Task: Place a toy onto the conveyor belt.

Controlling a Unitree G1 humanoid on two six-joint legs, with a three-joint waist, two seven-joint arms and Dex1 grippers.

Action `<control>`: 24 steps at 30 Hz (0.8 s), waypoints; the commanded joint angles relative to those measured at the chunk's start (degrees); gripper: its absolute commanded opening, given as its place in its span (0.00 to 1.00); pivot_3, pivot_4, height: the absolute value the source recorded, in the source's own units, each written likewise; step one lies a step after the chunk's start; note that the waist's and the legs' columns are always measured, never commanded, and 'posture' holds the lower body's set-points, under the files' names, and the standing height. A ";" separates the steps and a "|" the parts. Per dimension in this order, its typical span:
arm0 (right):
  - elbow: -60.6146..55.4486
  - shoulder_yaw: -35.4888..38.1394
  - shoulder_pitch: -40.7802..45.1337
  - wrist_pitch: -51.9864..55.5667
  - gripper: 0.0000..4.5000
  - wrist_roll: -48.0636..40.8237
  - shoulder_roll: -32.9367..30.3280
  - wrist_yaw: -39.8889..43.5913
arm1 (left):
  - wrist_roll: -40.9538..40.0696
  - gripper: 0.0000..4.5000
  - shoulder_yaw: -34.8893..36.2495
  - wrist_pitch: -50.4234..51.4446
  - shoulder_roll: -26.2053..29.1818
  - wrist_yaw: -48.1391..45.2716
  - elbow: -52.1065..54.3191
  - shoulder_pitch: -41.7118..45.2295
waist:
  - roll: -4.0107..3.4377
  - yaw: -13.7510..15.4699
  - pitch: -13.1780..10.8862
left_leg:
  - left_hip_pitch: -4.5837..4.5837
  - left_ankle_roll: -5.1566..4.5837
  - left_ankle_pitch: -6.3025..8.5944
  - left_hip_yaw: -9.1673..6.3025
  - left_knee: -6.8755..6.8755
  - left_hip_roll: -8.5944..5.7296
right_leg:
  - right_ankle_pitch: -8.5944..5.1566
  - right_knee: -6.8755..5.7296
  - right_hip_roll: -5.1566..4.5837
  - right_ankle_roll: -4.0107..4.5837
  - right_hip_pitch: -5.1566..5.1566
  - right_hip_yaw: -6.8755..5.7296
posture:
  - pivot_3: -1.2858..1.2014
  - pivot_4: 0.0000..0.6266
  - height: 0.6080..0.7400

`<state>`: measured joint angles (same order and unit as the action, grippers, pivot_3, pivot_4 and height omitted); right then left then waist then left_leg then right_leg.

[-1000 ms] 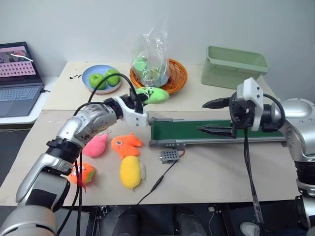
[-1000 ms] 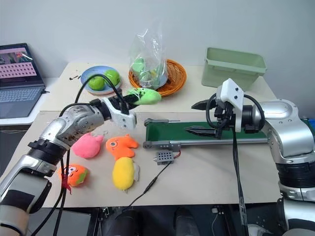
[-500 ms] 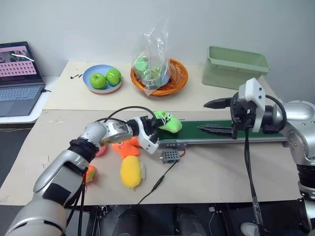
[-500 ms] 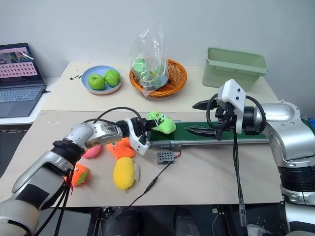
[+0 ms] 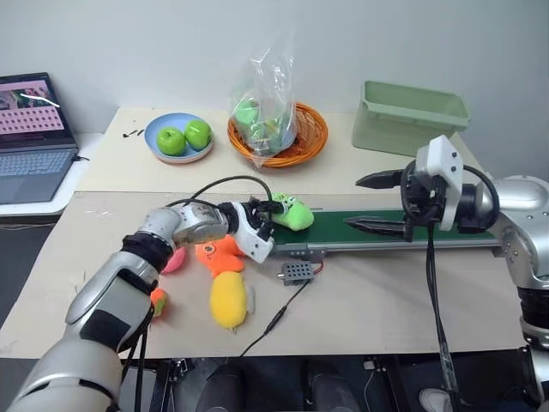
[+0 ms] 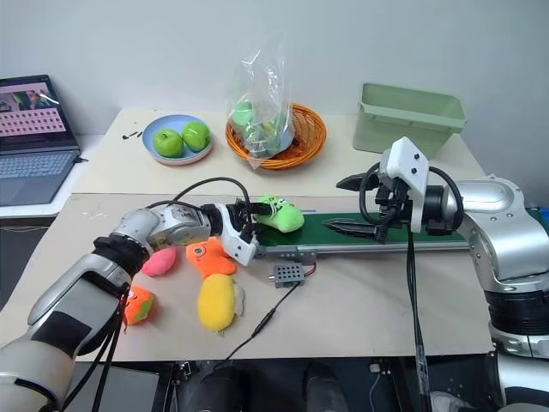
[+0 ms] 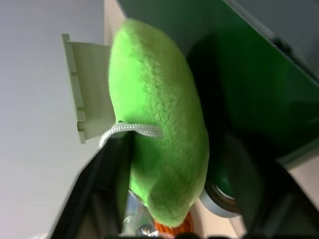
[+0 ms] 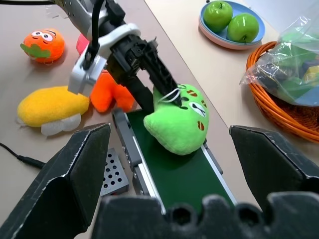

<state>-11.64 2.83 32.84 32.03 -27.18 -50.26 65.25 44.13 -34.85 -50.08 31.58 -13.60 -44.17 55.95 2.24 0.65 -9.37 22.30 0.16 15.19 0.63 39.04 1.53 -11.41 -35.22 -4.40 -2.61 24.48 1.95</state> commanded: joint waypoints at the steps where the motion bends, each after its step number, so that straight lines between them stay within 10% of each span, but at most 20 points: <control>1: -0.02 0.75 1.84 -1.27 1.00 0.06 -1.44 1.11 | -14.18 0.98 4.30 1.58 -0.19 -10.88 6.15 -2.06 | 0.00 -0.03 0.00 | 0.00 0.00 0.00 0.00 0.00 0.00 | 0.00 0.00 0.00 0.00 0.00 0.00 | 0.52 0.24 1.00; 11: 5.07 -2.17 4.20 -4.28 1.00 3.84 -4.82 6.18 | -55.72 0.98 17.57 48.53 0.74 -43.52 32.69 -12.54 | -0.06 -0.60 -0.01 | -0.01 -0.03 0.02 -0.03 0.13 0.05 | 0.00 -0.14 0.05 -0.01 0.00 0.03 | 0.52 0.24 1.00; 24: 9.90 -2.35 9.55 -4.78 1.00 3.25 -4.91 11.89 | -77.02 0.98 40.88 79.78 14.41 -48.81 46.28 -24.93 | -0.17 -1.83 -0.08 | -0.06 -0.07 0.04 -0.05 0.15 0.12 | -0.01 -0.11 0.11 -0.01 0.02 0.08 | 0.52 0.24 1.00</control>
<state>-1.36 -1.83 40.74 27.08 -22.20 -54.74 76.58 -30.07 1.69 27.31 44.38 -63.22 -2.24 32.47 2.07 -1.18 -9.44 22.26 0.09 15.23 0.59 39.19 1.65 -11.42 -35.34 -4.30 -2.62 24.51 2.02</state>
